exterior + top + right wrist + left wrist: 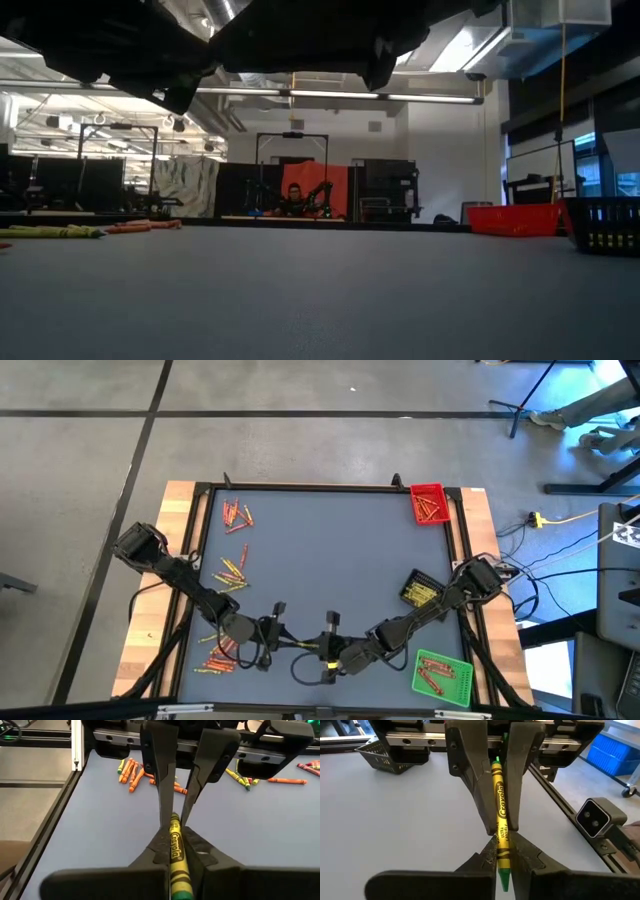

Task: Sort crayons
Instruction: Put the green crayon into the black basket

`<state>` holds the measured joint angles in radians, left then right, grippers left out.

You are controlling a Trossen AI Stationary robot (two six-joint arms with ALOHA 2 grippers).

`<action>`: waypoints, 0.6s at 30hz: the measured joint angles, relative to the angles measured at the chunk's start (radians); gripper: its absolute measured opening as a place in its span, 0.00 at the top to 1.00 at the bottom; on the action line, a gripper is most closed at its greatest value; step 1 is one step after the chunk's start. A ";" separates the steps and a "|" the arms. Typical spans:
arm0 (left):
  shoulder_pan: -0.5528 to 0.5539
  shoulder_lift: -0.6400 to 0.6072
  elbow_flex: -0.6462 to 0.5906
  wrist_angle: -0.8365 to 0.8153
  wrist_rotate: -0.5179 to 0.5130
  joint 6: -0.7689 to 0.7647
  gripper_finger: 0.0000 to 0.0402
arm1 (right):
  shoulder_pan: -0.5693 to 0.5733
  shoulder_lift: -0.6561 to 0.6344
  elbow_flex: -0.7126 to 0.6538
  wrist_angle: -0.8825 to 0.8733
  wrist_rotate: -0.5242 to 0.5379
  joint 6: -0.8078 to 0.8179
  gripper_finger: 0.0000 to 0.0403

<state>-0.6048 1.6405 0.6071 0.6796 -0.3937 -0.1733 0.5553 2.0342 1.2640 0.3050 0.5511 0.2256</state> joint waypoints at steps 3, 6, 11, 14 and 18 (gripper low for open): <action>0.003 0.000 0.000 0.009 0.025 -0.001 0.94 | 0.002 -0.001 0.002 -0.005 0.008 -0.006 0.92; 0.003 -0.001 0.000 0.013 0.038 -0.004 0.86 | 0.013 -0.017 0.002 -0.061 0.016 -0.017 0.93; 0.002 -0.002 0.002 0.011 0.051 -0.007 0.72 | 0.040 -0.103 0.002 -0.233 0.090 -0.003 0.97; 0.001 -0.002 0.002 -0.011 0.051 -0.007 0.69 | 0.067 -0.175 0.002 -0.412 0.134 0.103 0.94; 0.000 -0.002 0.002 -0.038 0.049 -0.008 0.68 | 0.108 -0.273 0.002 -0.700 0.152 0.309 0.92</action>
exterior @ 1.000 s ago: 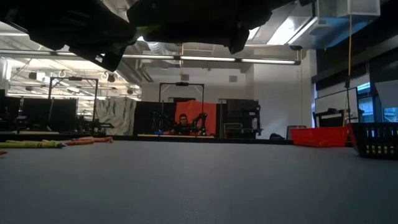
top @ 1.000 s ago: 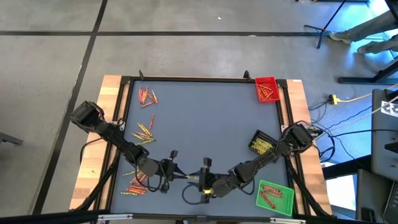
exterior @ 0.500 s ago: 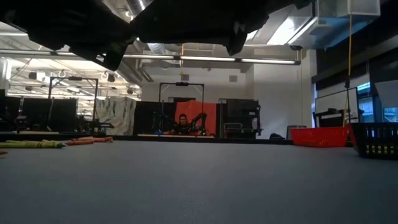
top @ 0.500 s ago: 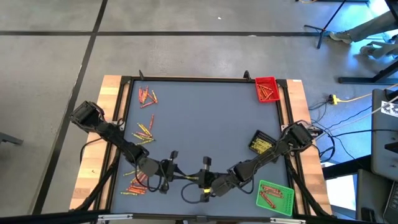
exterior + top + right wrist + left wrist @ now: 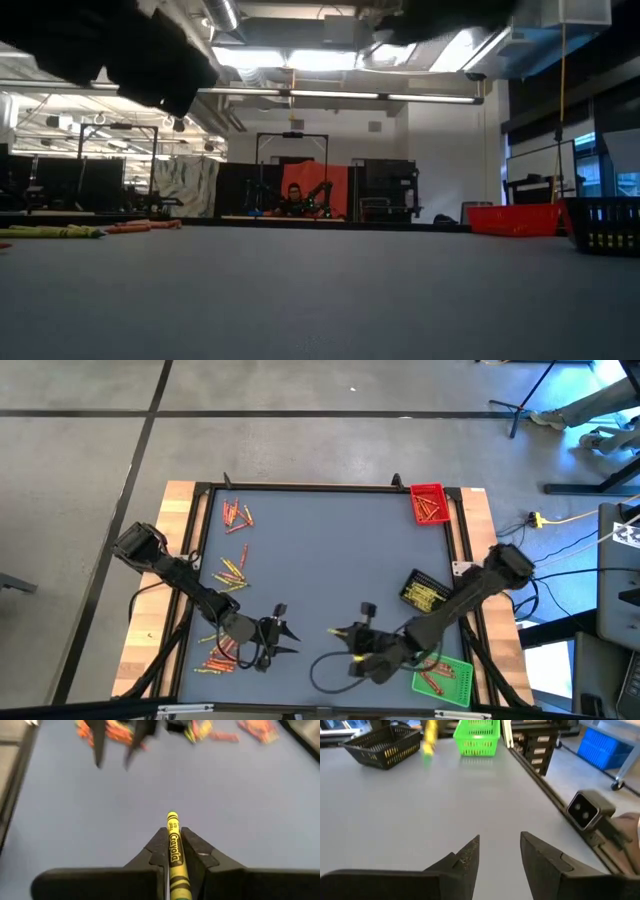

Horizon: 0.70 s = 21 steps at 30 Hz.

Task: Sort crayons
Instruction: Put the green crayon into the black basket

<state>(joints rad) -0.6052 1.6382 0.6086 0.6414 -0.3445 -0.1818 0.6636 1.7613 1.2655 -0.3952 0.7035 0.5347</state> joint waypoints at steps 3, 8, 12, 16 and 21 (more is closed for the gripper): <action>-0.002 0.000 0.000 -0.008 0.000 0.000 0.68 | 0.033 -0.067 0.000 -0.228 -0.008 0.194 0.93; -0.004 0.000 0.000 -0.006 -0.001 -0.001 0.68 | 0.100 -0.149 0.000 -0.581 -0.016 0.538 0.95; -0.004 0.000 0.000 -0.006 -0.002 0.000 0.68 | 0.154 -0.173 0.000 -0.844 -0.040 0.816 0.92; -0.004 0.000 0.000 -0.006 -0.002 0.000 0.68 | 0.208 -0.173 -0.001 -1.044 -0.109 1.021 0.93; -0.004 0.000 0.000 -0.006 -0.002 0.000 0.68 | 0.284 -0.174 -0.002 -1.170 -0.130 1.187 0.95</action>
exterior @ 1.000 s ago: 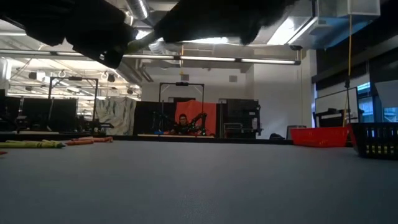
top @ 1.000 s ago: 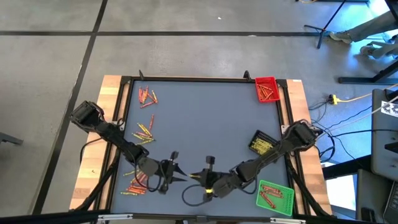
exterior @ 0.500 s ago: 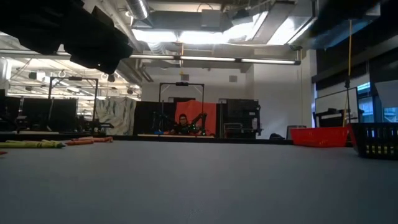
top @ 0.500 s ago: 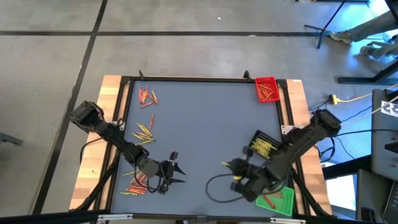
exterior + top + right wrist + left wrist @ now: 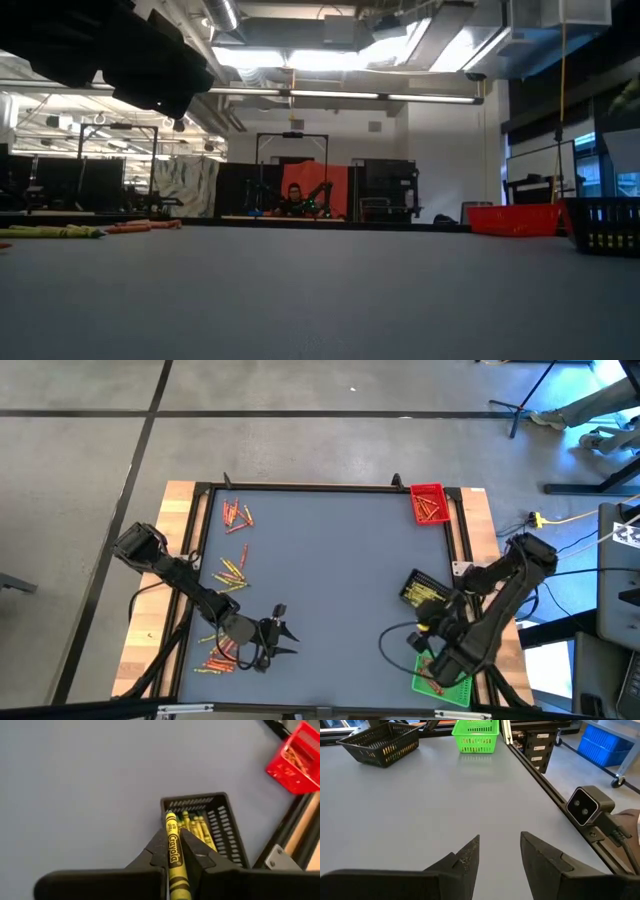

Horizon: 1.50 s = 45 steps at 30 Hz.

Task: Sort crayons
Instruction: Put the green crayon into the black basket, then put the orange crayon into the red basket

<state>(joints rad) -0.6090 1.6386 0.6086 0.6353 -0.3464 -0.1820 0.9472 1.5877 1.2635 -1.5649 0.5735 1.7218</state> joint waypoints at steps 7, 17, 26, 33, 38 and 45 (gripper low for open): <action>0.000 0.000 0.000 0.000 0.000 0.000 0.68 | 0.083 -0.086 -0.173 0.020 -0.024 0.200 0.95; 0.000 0.000 -0.001 0.000 -0.009 0.007 0.68 | 0.098 -0.200 -0.498 0.348 -0.043 0.233 0.86; 0.000 0.000 -0.001 0.001 -0.009 0.009 0.68 | 0.098 -0.205 -0.529 0.349 -0.113 0.241 0.56; 0.000 0.000 -0.001 -0.011 0.001 0.004 0.68 | 0.100 -0.216 -0.345 0.320 0.099 0.125 0.39; 0.001 -0.083 0.024 -0.249 -0.004 -0.084 0.68 | 0.098 -0.212 -0.329 0.591 0.497 -0.186 0.37; 0.012 -0.246 0.132 -0.687 -0.092 -0.224 0.68 | -0.028 -0.165 -0.329 0.870 0.632 -0.573 0.39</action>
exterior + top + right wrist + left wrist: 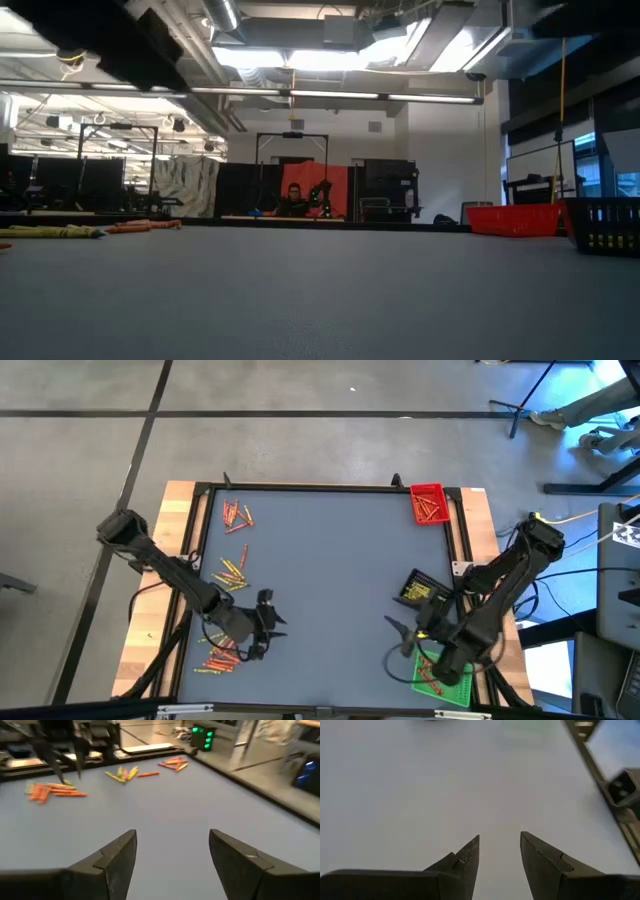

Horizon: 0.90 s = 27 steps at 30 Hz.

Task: Sort crayons
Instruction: Put the orange crayon into the red basket

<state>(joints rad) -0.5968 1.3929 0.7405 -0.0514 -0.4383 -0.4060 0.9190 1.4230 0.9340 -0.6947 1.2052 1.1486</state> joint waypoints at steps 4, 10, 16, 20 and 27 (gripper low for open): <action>0.040 -0.061 0.054 -0.222 -0.069 -0.058 0.68 | -0.113 0.054 -0.001 0.111 -0.024 -0.156 0.40; 0.220 -0.104 0.098 -0.488 -0.129 -0.095 0.68 | -0.294 0.141 -0.001 0.267 -0.096 -0.347 0.40; 0.483 -0.100 0.098 -0.654 0.004 0.030 0.68 | -0.431 0.196 -0.001 0.436 -0.235 -0.533 0.40; 0.645 -0.099 0.098 -0.744 0.024 0.097 0.68 | -0.476 0.215 -0.001 0.520 -0.322 -0.605 0.40; 0.877 -0.099 0.098 -0.790 0.040 0.330 0.68 | -0.481 0.217 -0.001 0.546 -0.389 -0.651 0.40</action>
<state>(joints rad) 0.2802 1.2938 0.8383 -0.8409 -0.3981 -0.0765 0.4381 1.6398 0.9333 -0.1491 0.8158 0.4980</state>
